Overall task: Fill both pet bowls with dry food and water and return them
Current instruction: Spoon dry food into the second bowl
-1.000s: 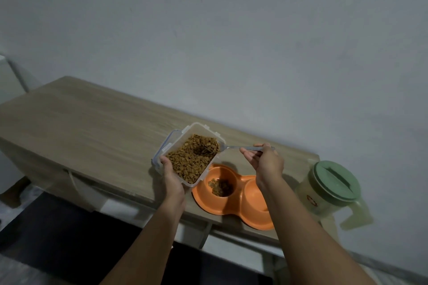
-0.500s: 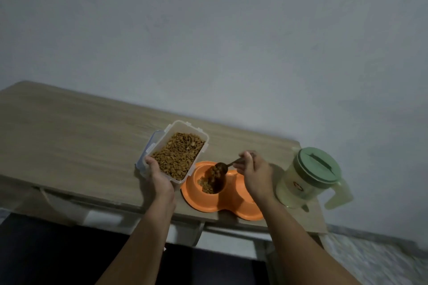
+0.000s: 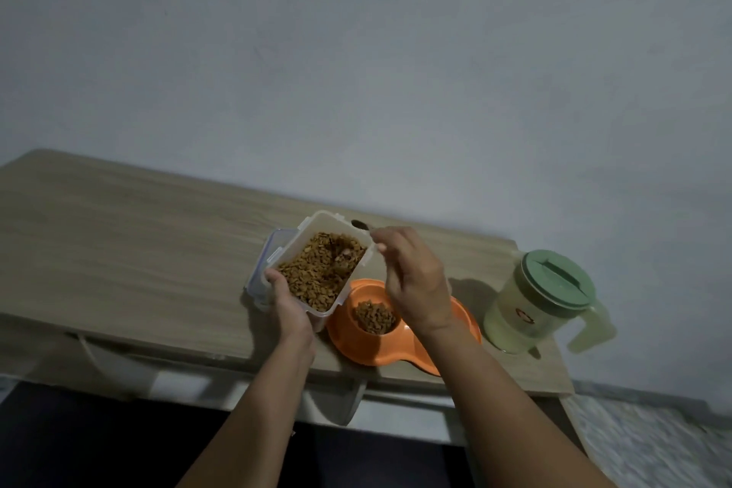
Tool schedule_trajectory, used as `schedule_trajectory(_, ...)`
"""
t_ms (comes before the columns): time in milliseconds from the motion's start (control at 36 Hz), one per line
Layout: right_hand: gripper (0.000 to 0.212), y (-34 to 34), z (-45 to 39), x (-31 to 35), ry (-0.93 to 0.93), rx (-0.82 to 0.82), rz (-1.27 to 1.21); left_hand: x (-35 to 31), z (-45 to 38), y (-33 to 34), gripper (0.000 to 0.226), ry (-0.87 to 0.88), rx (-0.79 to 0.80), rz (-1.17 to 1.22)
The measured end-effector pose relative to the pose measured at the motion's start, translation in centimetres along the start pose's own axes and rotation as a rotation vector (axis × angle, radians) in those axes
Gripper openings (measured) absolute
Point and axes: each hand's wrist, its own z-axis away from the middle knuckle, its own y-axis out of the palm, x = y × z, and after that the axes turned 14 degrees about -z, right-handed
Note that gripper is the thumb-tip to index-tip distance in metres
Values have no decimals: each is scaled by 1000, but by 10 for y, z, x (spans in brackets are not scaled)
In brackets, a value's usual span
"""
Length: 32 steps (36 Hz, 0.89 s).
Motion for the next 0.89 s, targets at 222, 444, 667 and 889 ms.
schedule_trajectory(222,42,41,12,3,59,358,227,-12,10,-6,75,-20,59,-22)
schedule_trajectory(444,50,54,17,11,174,490,267,-19,8,-13,77,-33,143,-66)
schedule_trajectory(667,52,59,11,14,288,605,262,-4,-9,-20,129,-61,137,-45)
schedule_trajectory(889,46,56,18,1,302,353,125,-26,7,-20,77,-27,205,-103)
